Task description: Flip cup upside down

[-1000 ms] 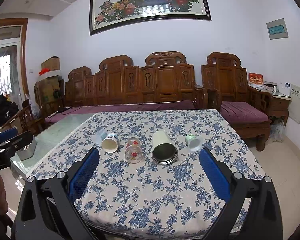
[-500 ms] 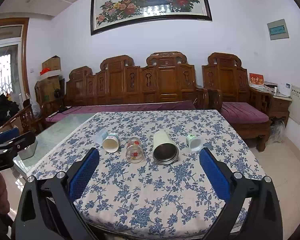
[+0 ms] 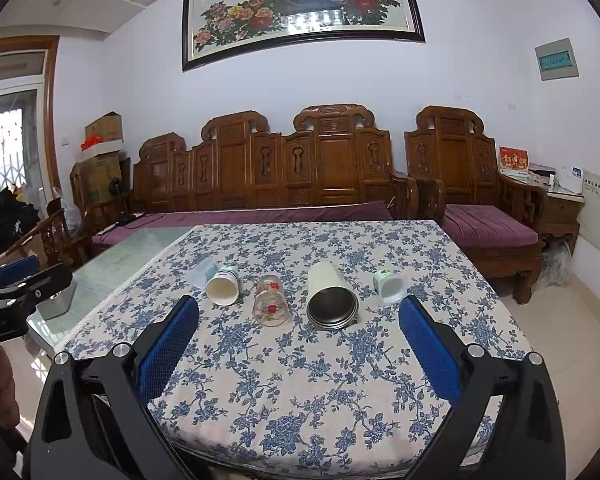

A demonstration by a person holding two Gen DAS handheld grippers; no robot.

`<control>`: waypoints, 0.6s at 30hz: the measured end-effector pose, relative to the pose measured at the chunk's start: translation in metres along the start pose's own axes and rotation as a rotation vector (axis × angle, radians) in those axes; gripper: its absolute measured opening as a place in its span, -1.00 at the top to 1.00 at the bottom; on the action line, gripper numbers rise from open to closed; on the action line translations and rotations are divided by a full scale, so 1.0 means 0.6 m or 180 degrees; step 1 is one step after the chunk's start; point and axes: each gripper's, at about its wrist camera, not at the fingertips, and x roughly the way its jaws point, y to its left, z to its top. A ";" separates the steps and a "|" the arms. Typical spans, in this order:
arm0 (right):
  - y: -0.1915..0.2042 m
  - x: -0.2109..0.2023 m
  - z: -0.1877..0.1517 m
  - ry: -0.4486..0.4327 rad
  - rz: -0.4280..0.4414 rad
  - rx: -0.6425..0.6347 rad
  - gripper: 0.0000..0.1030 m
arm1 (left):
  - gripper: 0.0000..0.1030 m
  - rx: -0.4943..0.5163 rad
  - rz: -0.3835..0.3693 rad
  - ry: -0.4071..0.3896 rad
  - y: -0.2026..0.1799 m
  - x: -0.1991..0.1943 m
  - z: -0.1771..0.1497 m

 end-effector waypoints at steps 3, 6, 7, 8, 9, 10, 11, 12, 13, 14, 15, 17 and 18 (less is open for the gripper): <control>0.000 0.000 0.000 0.0001 0.0001 0.0000 -0.96 | -0.85 0.0003 -0.0003 -0.0004 -0.002 -0.002 0.001; 0.000 0.000 0.000 0.0003 0.0001 0.0000 -0.96 | -0.85 0.0000 -0.0004 -0.0003 -0.002 -0.002 0.000; 0.001 0.000 -0.001 0.0006 0.0002 -0.0001 -0.96 | -0.85 0.0002 -0.0001 -0.0004 -0.002 -0.002 0.000; 0.000 0.000 -0.001 0.0008 0.0003 0.0001 -0.96 | -0.85 0.0003 0.0000 -0.0002 -0.003 -0.001 0.000; 0.000 0.001 -0.002 0.0012 0.0004 0.0003 -0.96 | -0.85 0.0002 0.0000 -0.0004 -0.002 -0.001 0.000; 0.000 0.002 -0.003 0.0018 0.0005 0.0006 -0.96 | -0.85 0.0004 0.0005 0.0003 -0.002 -0.001 -0.001; -0.001 0.003 -0.004 0.0026 0.0006 0.0008 -0.96 | -0.85 0.0005 0.0009 0.0012 -0.002 0.001 -0.002; -0.001 0.005 -0.005 0.0034 0.0006 0.0007 -0.96 | -0.85 0.0004 0.0012 0.0040 -0.002 0.005 -0.004; -0.001 0.006 -0.007 0.0042 0.0005 0.0007 -0.96 | -0.85 0.0006 0.0010 0.0056 -0.002 0.009 -0.007; -0.002 0.009 -0.009 0.0055 0.0004 0.0009 -0.96 | -0.85 0.0010 0.0010 0.0080 -0.002 0.012 -0.009; -0.004 0.012 -0.011 0.0070 0.0006 0.0014 -0.96 | -0.85 0.0016 0.0013 0.0105 -0.002 0.017 -0.011; -0.010 0.020 -0.013 0.0111 0.0035 0.0048 -0.96 | -0.85 0.0025 0.0010 0.0149 -0.001 0.026 -0.016; -0.013 0.025 -0.014 0.0127 0.0048 0.0063 -0.96 | -0.85 0.0029 -0.0001 0.0181 -0.001 0.033 -0.019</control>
